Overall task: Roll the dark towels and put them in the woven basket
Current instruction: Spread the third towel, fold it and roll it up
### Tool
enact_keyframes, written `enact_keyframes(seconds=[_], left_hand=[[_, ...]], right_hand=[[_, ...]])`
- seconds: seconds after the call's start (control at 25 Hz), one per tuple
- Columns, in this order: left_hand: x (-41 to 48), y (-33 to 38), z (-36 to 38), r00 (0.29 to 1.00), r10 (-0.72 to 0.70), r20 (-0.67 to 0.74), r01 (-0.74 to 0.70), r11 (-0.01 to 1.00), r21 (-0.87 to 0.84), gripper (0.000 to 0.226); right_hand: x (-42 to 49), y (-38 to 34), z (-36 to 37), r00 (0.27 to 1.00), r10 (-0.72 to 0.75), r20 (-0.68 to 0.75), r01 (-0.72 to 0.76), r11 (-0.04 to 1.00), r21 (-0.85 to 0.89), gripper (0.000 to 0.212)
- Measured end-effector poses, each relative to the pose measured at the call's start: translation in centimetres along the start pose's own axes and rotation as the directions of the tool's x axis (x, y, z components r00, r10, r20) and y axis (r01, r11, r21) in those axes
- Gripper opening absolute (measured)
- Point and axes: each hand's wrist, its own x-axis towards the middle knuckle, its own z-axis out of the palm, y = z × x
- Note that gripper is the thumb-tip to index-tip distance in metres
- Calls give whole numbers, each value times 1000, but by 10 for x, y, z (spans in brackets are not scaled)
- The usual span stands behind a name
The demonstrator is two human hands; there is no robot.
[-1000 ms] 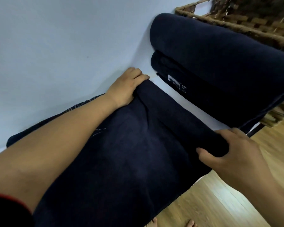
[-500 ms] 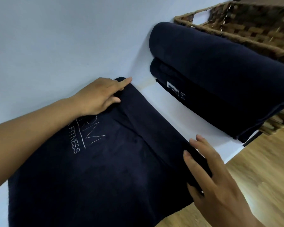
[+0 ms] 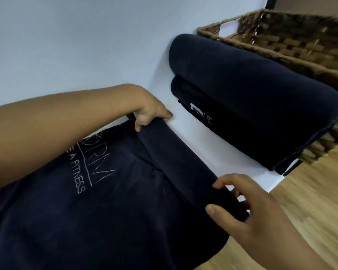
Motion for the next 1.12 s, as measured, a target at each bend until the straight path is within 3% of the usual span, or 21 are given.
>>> enact_keyframes(seconds=[0.04,0.12,0.2,0.36,0.44,0.52,0.6,0.68,0.84,1.0,1.04,1.12], left_hand=[[1,-1,-1,997,75,20,-76,996,45,64],[1,-8,5,984,176,-10,-176,978,-113,58],[2,-16,15,984,164,-70,-178,941,-288,70],[-5,-22,23,915,167,-368,-306,881,-361,60],[-5,-14,30,830,97,-549,-316,893,-320,64],[-4,-6,42,678,25,-735,-325,907,-268,69],[-4,3,62,552,-59,-832,-309,912,-269,73],[-10,7,82,522,-100,-847,-293,911,-289,79],[-36,7,121,554,-143,-820,-267,903,-338,84],[-57,7,164,503,-177,-846,-330,865,-377,64],[-61,4,165,480,-169,-861,-314,883,-349,53],[-66,-7,146,463,-108,-880,-249,937,-246,43]], right_hand=[[2,-2,1,996,73,52,-72,997,-22,57],[5,-6,7,987,122,108,-96,971,-221,64],[5,-7,10,997,72,40,-54,934,-353,71],[16,7,1,996,9,-90,-54,859,-509,79],[18,16,0,986,-95,-136,-2,813,-582,78],[14,25,7,953,-215,-216,24,758,-652,75],[8,35,17,895,-381,-230,99,673,-733,69],[2,36,26,852,-484,-200,162,606,-779,62],[-14,26,40,852,-516,-88,306,628,-716,51],[-21,13,51,812,-559,-166,402,743,-536,35],[-18,9,49,817,-542,-199,406,784,-469,32],[-8,-2,37,898,-382,-218,303,896,-323,41]])
